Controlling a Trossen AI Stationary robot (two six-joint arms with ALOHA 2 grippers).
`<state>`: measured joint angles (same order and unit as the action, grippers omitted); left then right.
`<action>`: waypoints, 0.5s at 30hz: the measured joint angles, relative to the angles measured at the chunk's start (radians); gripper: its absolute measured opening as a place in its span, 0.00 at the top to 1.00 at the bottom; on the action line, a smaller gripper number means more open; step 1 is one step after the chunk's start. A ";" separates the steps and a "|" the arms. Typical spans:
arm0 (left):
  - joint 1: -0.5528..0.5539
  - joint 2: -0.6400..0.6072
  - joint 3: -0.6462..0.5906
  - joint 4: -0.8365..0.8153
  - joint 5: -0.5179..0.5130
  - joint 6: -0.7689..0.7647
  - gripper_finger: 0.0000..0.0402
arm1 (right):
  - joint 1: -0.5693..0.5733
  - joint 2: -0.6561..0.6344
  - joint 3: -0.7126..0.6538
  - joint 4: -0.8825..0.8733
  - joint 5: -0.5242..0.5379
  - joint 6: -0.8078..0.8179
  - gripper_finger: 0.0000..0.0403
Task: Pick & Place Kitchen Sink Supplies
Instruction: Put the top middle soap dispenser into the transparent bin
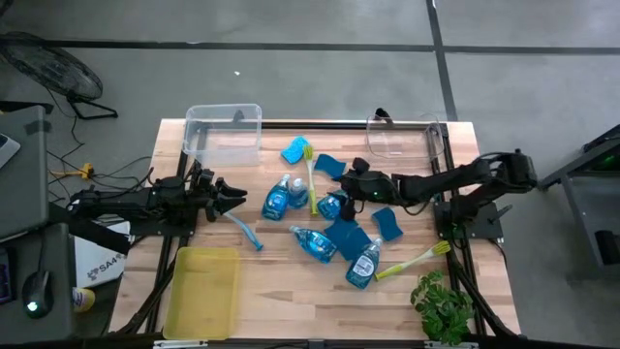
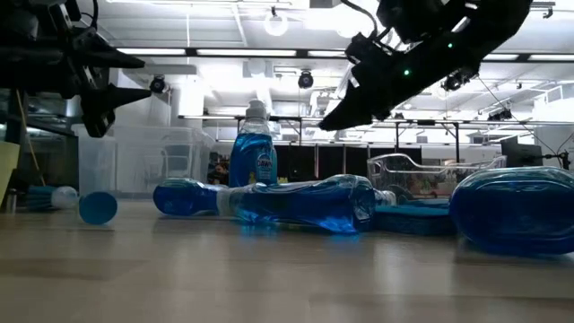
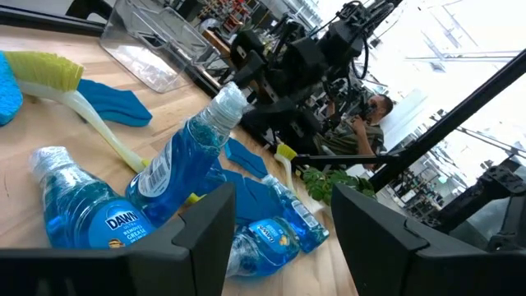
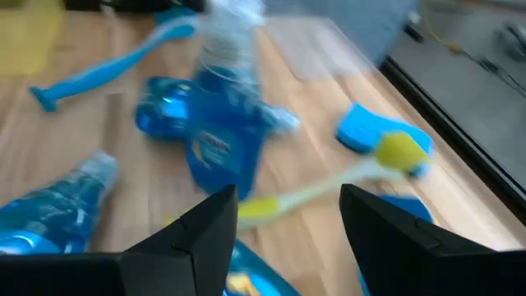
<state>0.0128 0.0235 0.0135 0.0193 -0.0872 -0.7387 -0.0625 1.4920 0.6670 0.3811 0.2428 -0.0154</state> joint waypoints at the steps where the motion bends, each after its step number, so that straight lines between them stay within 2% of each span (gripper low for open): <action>1: 0.000 0.000 0.000 0.000 0.000 0.000 0.51 | -0.006 0.016 0.000 0.031 -0.021 -0.015 0.48; 6: 0.000 0.000 0.000 0.000 0.000 0.000 0.51 | -0.054 0.084 0.000 0.125 -0.122 -0.060 0.48; 11: 0.000 0.000 0.000 0.000 0.000 0.000 0.51 | -0.109 0.126 0.000 0.196 -0.231 -0.037 0.43; 15: 0.000 0.000 0.000 0.000 0.000 0.000 0.51 | -0.132 0.114 0.019 0.169 -0.260 -0.071 0.39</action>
<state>0.0128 0.0235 0.0135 0.0193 -0.0872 -0.7387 -0.1947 1.6060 0.6864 0.5499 -0.0171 -0.0860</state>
